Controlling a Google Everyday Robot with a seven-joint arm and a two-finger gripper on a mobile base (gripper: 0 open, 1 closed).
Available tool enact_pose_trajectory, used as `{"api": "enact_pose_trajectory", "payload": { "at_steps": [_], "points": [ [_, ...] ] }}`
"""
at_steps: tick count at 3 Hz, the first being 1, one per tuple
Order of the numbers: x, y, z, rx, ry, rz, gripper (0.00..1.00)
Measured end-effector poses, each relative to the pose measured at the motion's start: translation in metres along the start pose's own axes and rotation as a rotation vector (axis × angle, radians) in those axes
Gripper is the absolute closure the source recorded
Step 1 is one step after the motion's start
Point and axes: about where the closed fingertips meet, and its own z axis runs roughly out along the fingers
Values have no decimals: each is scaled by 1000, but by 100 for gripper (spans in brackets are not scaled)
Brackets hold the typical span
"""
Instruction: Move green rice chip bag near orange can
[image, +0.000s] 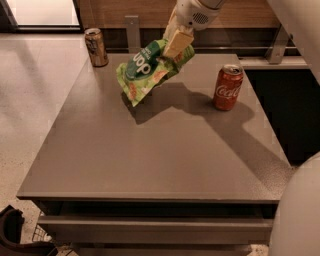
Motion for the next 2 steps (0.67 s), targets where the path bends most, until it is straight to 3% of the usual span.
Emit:
{"api": "enact_pose_trajectory", "payload": {
  "at_steps": [2],
  "points": [
    [15, -53, 18, 168, -22, 158, 100]
  ]
}}
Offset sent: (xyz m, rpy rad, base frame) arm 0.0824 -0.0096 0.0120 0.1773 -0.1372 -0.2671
